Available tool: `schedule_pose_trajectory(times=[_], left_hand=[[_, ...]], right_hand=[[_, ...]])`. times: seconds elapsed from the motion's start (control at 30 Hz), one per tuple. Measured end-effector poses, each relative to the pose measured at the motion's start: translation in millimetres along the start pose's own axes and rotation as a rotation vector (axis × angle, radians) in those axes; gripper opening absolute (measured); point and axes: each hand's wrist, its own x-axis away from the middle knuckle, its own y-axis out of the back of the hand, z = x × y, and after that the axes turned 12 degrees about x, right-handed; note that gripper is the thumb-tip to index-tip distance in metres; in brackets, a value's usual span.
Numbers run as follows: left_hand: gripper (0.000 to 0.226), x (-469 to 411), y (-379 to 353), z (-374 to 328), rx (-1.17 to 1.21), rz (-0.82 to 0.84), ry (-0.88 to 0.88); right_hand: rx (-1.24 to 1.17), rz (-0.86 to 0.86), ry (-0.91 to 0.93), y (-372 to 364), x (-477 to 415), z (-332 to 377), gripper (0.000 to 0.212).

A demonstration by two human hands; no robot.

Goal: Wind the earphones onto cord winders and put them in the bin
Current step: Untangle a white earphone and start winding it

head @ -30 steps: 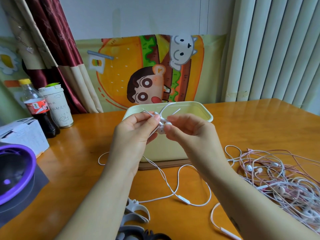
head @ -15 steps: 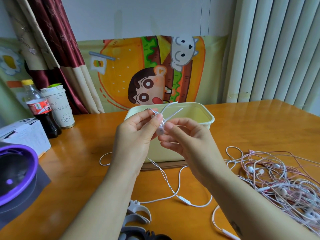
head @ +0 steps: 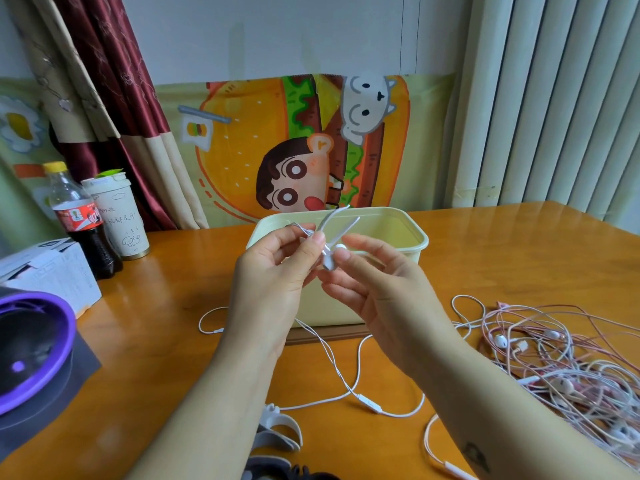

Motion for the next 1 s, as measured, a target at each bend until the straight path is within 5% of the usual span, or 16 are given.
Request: schedule_pose_trajectory(times=[0.23,0.43,0.53,0.77,1.0], left_hand=[[0.015,2.3,-5.7,1.8,0.112,-0.048,0.082],[0.009,8.2,-12.0,2.3,0.215,-0.039,0.167],[0.009,8.7,-13.4,2.0,0.26,-0.035,0.195],[0.019,8.9,-13.1,4.6,0.283,-0.019,0.206],[0.032,7.0,-10.6,9.4,0.252,-0.045,0.172]], right_hand=[[0.962,-0.222,0.793,4.4,-3.5,-17.3,0.031],[1.065,-0.299,1.012,15.8,-6.4,-19.1,0.01],[0.907,-0.306,0.876,12.0,-5.5,-16.8,0.011],[0.197,-0.138,0.1,-1.3,-0.9,-10.8,0.015],[-0.31,0.017,-0.293,-4.7,-1.7,-7.8,0.024]])
